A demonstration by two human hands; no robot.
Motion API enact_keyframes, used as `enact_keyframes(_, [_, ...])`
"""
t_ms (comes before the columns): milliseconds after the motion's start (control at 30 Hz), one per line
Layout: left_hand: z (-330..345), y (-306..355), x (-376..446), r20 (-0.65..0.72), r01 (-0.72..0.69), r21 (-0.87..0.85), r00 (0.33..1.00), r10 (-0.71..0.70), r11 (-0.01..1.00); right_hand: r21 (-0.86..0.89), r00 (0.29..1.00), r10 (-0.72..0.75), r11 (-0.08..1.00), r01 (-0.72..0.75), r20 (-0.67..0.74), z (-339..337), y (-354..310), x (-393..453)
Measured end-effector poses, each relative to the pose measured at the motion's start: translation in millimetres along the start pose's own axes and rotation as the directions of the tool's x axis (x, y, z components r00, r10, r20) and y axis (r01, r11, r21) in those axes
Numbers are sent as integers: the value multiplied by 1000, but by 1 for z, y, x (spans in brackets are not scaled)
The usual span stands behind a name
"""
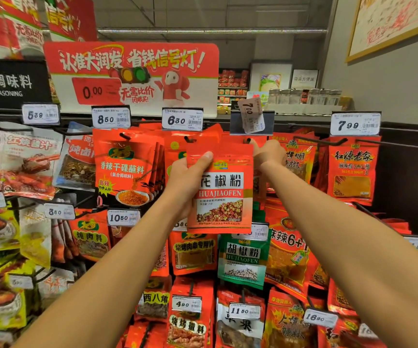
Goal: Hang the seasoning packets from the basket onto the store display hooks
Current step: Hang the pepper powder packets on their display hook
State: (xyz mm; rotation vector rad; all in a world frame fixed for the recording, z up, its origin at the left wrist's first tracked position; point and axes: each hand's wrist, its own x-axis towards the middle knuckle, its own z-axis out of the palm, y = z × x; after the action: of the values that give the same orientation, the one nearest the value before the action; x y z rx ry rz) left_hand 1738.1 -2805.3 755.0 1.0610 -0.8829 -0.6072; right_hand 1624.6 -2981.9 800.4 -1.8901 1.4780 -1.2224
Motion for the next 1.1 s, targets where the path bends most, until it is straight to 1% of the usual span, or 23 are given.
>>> enact_keyframes(100, [15,0,4,31,32,30,999,-33,999,-43,999,-44,998,45,13,-12,9,3])
enact_keyframes(167, [25,1,8,38,31,30,999,-32,999,30,993,-110,993,111,-44,-22,22,-3])
enact_keyframes(200, [31,2,10,40,28,26,999,-29,999,115,989,-129,984,137,-79,-28,29,-9])
enact_keyframes(233, [37,2,12,44,26,22,999,-27,999,242,987,-134,958,153,-92,-34,36,-16])
enact_keyframes(267, [43,2,14,48,22,21,999,-23,1000,390,990,-126,910,141,-63,-39,42,-24])
enact_keyframes(300, [49,2,16,48,19,25,999,-20,1000,522,993,-121,846,102,2,-44,46,-32])
enact_keyframes(333, [53,2,19,33,15,34,999,-16,999,616,988,-136,785,66,68,-49,49,-40])
enact_keyframes(400, [59,1,25,-33,13,61,999,-11,998,692,969,-197,720,41,147,-59,48,-50])
enact_keyframes(433, [61,0,28,-61,13,67,998,-9,998,692,961,-227,720,54,161,-62,46,-53])
enact_keyframes(500, [65,-2,33,-94,2,63,996,4,998,642,955,-250,761,91,160,-66,40,-53])
enact_keyframes(600, [70,-1,35,-113,4,29,994,-1,1000,584,968,-228,802,124,106,-64,33,-51])
enact_keyframes(667, [72,1,37,-127,22,11,992,-21,1000,557,972,-206,823,111,111,-59,29,-51])
enact_keyframes(800, [75,6,40,-173,18,56,985,-9,998,580,973,-165,813,42,161,-49,22,-51])
enact_keyframes(1000, [81,11,44,-269,-50,202,957,105,978,625,974,-126,781,-19,188,-47,21,-51])
enact_keyframes(1100, [84,9,46,-301,-50,176,948,102,983,655,974,-133,755,-22,185,-49,21,-52])
